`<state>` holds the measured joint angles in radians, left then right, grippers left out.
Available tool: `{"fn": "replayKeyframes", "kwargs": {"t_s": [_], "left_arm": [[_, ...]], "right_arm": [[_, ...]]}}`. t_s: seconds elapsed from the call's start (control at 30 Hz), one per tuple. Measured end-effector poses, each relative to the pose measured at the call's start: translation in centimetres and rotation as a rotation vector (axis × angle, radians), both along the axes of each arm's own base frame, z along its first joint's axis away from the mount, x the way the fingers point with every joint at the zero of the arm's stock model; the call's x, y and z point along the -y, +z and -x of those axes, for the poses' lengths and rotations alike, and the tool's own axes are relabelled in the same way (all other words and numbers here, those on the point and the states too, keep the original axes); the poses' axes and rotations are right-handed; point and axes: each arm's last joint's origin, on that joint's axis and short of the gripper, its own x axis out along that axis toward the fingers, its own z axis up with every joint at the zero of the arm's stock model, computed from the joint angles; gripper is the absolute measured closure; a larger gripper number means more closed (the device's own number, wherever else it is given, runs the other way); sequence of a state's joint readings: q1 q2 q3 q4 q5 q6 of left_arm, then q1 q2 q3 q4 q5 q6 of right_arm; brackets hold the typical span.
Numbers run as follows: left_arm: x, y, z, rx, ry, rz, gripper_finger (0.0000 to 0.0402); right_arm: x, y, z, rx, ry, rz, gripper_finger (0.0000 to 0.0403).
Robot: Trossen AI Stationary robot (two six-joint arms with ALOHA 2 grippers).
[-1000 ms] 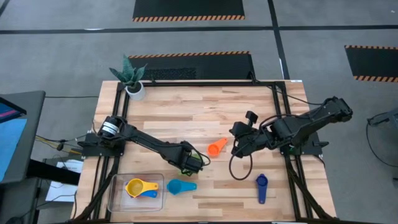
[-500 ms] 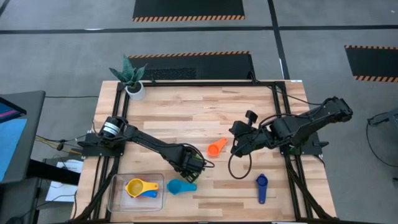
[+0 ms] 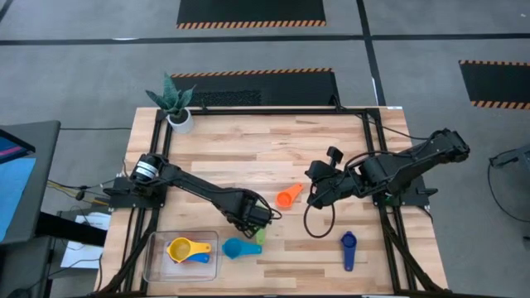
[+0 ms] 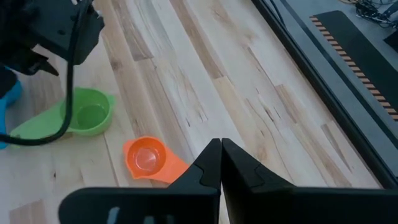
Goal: Nest measuring cups in basket
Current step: Stack the green measuring cup on top of the yellow measuring cup in the transparent bin
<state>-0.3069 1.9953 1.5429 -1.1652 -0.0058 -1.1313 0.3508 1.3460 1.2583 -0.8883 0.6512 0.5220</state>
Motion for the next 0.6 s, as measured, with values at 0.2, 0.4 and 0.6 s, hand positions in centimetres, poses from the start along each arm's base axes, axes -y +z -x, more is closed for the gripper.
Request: {"fn": "replayKeyframes", "kwargs": {"t_s": [0.2, 0.4, 0.6], "left_arm": [[0.8, 0.0, -1.0, 0.102, 0.092, 0.085, 0.026], [1.3, 0.0, -1.4, 0.155, 0.19, 0.088, 0.026], [3.1, 0.0, -0.8, 0.157, 0.176, 0.086, 0.026]], "right_arm": [[0.0, 0.0, 0.0, 0.0, 0.0, 0.0, 0.0376], [0.0, 0.0, 0.0, -0.004, 0.0, 0.001, 0.0376], [0.1, -0.3, 0.4, -0.054, 0.0, 0.019, 0.0376]]}}
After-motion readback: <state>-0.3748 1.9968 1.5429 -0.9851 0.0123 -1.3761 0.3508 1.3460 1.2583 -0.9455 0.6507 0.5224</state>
